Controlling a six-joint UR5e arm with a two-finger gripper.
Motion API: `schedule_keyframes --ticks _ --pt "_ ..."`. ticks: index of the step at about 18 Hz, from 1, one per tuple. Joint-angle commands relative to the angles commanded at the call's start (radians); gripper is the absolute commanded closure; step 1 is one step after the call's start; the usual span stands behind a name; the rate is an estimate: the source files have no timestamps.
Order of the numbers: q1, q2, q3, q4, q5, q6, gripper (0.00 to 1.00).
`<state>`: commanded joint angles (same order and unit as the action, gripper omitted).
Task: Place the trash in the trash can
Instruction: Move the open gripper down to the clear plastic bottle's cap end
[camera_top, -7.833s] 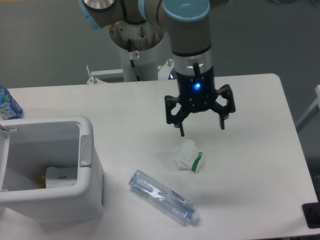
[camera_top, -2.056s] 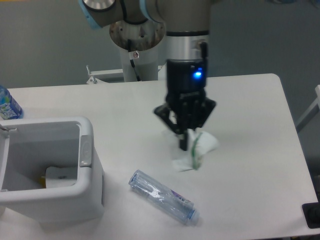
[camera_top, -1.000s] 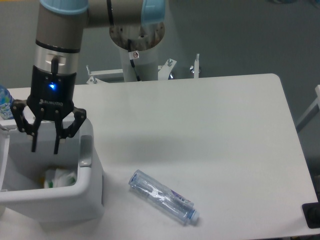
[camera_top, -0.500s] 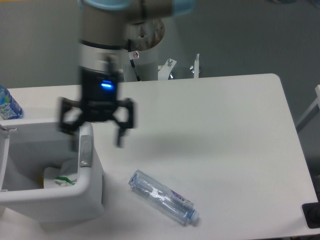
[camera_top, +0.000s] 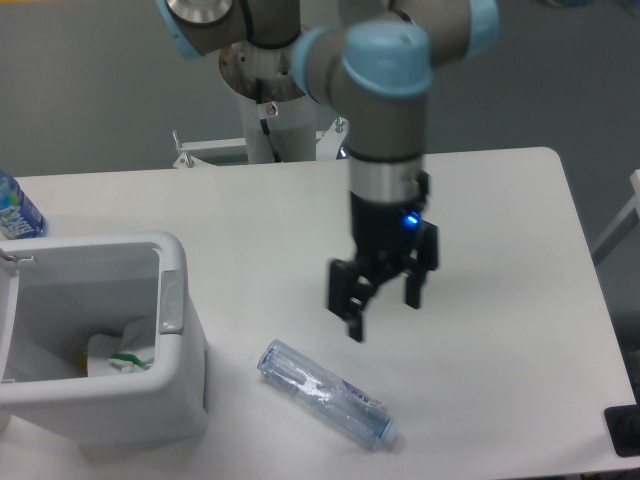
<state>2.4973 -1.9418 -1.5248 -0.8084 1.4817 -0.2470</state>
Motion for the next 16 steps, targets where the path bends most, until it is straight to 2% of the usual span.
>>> schedule_keyframes --ticks 3,5,8,14,16 --pt "-0.002 -0.084 0.011 0.008 0.008 0.002 0.0" --pt "-0.023 -0.17 0.079 0.009 0.008 -0.001 0.0" --pt "-0.038 -0.261 0.127 0.008 0.015 0.002 0.0" --pt "-0.078 -0.331 0.158 0.008 0.035 0.003 0.0" --pt "-0.089 -0.338 0.164 0.008 0.035 0.003 0.0"
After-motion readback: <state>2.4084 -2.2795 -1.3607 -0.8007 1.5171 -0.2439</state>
